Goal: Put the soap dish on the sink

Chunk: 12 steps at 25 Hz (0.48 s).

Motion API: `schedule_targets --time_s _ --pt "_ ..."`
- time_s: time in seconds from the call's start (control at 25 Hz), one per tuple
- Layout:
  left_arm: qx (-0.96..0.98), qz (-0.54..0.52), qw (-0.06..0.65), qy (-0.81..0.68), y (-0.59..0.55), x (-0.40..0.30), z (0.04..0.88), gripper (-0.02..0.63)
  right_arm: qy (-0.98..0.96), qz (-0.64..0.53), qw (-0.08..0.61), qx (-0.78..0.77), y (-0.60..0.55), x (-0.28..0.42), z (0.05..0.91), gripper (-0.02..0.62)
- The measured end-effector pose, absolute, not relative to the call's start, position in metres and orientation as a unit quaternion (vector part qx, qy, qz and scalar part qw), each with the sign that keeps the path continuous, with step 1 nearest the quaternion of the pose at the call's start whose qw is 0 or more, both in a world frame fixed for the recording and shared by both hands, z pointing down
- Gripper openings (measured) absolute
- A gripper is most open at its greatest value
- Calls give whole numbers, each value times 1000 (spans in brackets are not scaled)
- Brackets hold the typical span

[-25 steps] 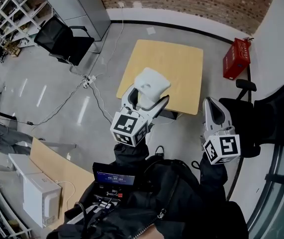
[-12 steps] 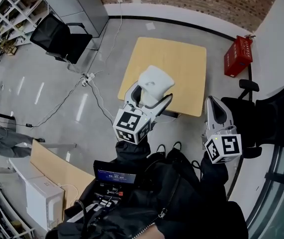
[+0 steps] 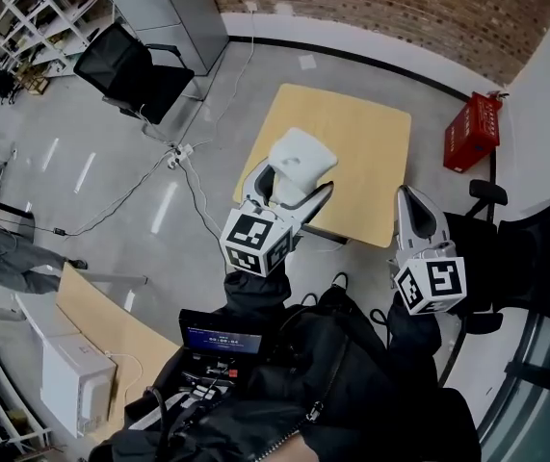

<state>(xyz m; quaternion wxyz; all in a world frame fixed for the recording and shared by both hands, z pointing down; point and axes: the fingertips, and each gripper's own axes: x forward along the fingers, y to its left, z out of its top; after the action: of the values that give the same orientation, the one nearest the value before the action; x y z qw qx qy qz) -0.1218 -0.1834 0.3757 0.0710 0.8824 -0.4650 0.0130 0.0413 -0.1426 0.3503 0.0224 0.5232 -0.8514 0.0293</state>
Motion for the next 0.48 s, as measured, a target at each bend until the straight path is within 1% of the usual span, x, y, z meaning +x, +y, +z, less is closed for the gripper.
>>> schedule_targets --time_s 0.48 --pt "876 32 83 -474 -232 -72 385 469 -858 45 12 512 -196 94 356 5"
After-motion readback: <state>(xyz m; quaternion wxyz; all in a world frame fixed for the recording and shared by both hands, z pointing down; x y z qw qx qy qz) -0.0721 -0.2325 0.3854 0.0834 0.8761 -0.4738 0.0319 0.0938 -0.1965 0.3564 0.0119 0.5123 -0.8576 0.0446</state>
